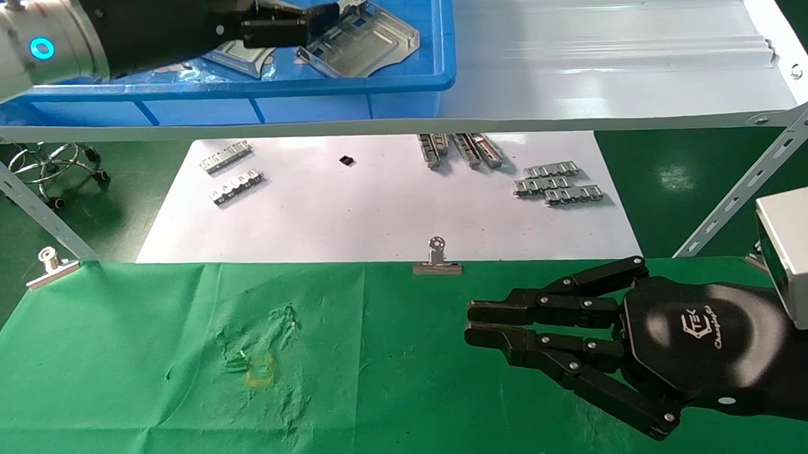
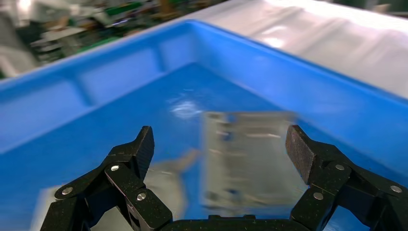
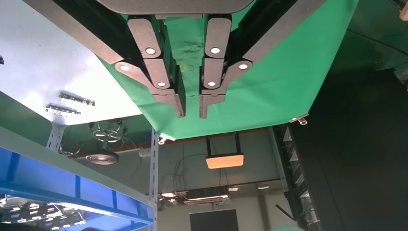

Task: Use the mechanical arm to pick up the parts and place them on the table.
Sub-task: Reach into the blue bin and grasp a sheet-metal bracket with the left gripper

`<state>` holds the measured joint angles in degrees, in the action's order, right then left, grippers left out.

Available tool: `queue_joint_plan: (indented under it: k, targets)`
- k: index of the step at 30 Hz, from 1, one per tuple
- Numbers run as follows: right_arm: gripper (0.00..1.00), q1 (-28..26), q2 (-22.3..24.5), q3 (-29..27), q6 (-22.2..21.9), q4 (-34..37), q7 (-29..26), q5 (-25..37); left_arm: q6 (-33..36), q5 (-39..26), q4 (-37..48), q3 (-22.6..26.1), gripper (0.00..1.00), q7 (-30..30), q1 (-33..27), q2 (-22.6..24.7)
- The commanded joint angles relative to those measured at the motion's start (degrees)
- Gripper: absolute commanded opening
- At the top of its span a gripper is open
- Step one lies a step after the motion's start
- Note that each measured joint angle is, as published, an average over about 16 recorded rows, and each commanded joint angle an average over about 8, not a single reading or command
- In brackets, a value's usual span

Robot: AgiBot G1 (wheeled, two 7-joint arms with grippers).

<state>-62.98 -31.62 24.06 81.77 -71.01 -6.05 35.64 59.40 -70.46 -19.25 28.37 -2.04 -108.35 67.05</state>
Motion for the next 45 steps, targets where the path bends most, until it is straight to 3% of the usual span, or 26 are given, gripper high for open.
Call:
queue_joint_plan:
  k: [1, 8, 16, 18, 23, 26, 45]
  targets:
    - [0.00, 0.0, 0.0, 0.0, 0.0, 0.0, 0.0, 0.0, -3.3, -1.6, 4.6, 0.7, 1.00, 0.8, -2.8, 2.2]
    - [0.00, 0.0, 0.0, 0.0, 0.0, 0.0, 0.0, 0.0, -8.3, -4.7, 11.9, 2.5, 1.00, 2.7, -6.9, 7.3]
    - [0.00, 0.0, 0.0, 0.0, 0.0, 0.0, 0.0, 0.0, -10.4, -6.9, 15.6, 4.2, 0.97, 3.9, -7.6, 9.9]
    - [0.00, 0.0, 0.0, 0.0, 0.0, 0.0, 0.0, 0.0, -11.0, -7.1, 15.6, 4.4, 0.82, 4.0, -7.4, 10.2]
    - [0.00, 0.0, 0.0, 0.0, 0.0, 0.0, 0.0, 0.0, -12.6, -7.1, 14.9, 4.7, 0.20, 4.2, -6.7, 10.5]
    - [0.00, 0.0, 0.0, 0.0, 0.0, 0.0, 0.0, 0.0, -13.2, -7.0, 14.4, 4.9, 0.01, 4.1, -6.4, 10.5]
    - [0.00, 0.0, 0.0, 0.0, 0.0, 0.0, 0.0, 0.0, -14.7, -5.5, 13.0, 6.1, 0.00, 3.3, -5.7, 10.5]
